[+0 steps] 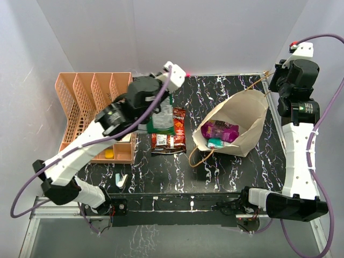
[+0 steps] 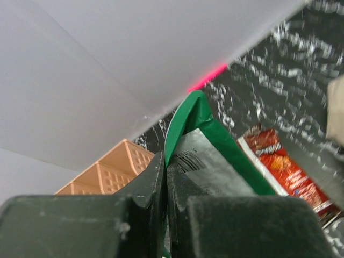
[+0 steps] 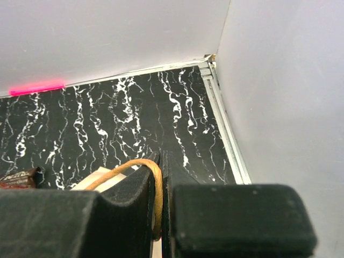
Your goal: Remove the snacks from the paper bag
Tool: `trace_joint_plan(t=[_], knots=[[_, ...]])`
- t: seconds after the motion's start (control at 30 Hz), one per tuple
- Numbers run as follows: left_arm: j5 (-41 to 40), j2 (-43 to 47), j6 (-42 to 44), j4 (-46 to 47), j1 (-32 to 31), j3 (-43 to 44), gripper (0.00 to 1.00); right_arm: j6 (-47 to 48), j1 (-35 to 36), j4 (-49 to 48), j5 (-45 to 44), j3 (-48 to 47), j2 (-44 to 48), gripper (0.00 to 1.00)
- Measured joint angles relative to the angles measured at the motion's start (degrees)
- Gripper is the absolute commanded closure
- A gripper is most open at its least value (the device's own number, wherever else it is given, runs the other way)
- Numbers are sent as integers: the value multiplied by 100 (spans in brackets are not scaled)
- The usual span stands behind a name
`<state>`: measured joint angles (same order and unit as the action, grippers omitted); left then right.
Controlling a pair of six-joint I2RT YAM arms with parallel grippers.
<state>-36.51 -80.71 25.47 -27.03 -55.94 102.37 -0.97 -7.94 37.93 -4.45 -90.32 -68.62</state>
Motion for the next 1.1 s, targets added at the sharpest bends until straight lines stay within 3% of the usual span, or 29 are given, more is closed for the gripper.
trace_joint_plan(t=[0.37, 0.6, 1.1], knots=[[1163, -758, 1165, 1705, 706, -1626, 100, 227, -9, 9, 120, 304, 431, 92], [1825, -1021, 2155, 2706, 1134, -1943, 100, 236, -9, -26, 273, 428, 542, 92], [2468, -1648, 3051, 3495, 1705, -1941, 100, 221, -11, -66, 396, 540, 546, 92]])
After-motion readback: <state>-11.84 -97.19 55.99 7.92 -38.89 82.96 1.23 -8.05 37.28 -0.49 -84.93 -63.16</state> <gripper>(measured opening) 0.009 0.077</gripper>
